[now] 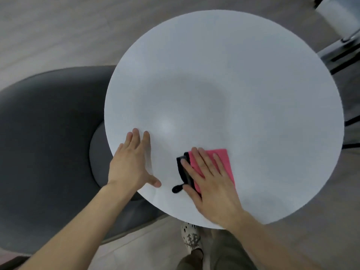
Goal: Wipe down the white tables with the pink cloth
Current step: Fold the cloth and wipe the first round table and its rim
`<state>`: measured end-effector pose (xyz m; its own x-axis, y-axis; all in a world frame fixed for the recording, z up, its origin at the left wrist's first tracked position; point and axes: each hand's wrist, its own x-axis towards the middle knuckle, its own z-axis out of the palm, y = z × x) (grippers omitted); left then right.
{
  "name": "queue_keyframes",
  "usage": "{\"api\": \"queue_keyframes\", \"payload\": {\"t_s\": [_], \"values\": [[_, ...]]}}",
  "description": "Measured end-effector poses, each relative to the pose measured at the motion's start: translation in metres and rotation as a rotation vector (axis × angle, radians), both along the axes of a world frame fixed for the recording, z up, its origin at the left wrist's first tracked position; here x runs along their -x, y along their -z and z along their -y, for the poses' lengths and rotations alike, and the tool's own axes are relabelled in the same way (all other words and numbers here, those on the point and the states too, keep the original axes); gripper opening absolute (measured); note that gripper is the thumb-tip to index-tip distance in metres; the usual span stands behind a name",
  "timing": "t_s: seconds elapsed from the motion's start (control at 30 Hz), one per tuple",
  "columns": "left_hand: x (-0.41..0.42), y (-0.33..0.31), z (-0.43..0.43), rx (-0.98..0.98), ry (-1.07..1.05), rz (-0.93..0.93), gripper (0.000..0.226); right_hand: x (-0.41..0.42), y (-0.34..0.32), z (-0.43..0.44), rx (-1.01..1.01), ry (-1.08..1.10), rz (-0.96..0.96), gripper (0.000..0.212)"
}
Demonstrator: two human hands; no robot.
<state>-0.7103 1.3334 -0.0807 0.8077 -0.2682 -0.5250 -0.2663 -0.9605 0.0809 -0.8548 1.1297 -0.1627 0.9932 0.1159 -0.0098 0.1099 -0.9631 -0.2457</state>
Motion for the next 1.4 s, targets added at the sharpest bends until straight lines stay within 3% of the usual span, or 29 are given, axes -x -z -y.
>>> {"api": "queue_keyframes", "payload": {"t_s": [0.17,0.27,0.37,0.47,0.57,0.63,0.77,0.97,1.1,1.2,1.27,1.4], "values": [[-0.005,0.007,0.003,-0.044,0.011,0.014,0.172,-0.195,-0.006,-0.016,-0.016,0.193,-0.009,0.069],[-0.006,0.009,0.002,-0.083,0.02,0.029,0.173,-0.251,-0.004,-0.03,-0.007,0.287,-0.064,0.071],[-0.004,0.006,0.003,-0.126,0.047,0.042,0.173,-0.205,0.0,-0.033,-0.019,0.246,-0.016,0.069],[-0.006,0.0,0.007,-0.158,0.087,0.036,0.172,-0.091,0.009,-0.013,0.008,0.265,0.057,0.066],[-0.007,-0.001,0.014,-0.206,0.135,0.027,0.173,0.014,0.009,0.031,0.037,0.472,0.029,0.067],[-0.009,0.002,0.02,-0.24,0.166,0.031,0.174,0.04,0.008,0.049,0.074,0.637,-0.019,0.068],[-0.011,0.006,0.03,-0.307,0.197,0.018,0.183,0.005,0.008,0.009,0.068,0.83,-0.023,0.07],[-0.016,0.007,0.015,-0.245,0.271,0.033,0.176,-0.088,0.002,-0.081,-0.094,0.655,0.021,0.068],[-0.011,0.019,-0.011,-0.165,0.416,0.083,0.152,-0.055,0.003,-0.055,-0.078,0.62,0.031,0.066],[-0.011,0.029,-0.029,-0.077,0.562,0.131,0.126,0.016,0.001,-0.006,0.003,0.858,0.008,0.068],[-0.014,0.035,-0.035,-0.069,0.627,0.158,0.12,0.049,-0.006,0.011,0.009,1.048,-0.071,0.068],[-0.024,0.048,-0.041,-0.006,0.69,0.219,0.118,0.022,-0.01,-0.03,0.026,1.295,-0.123,0.071]]}}
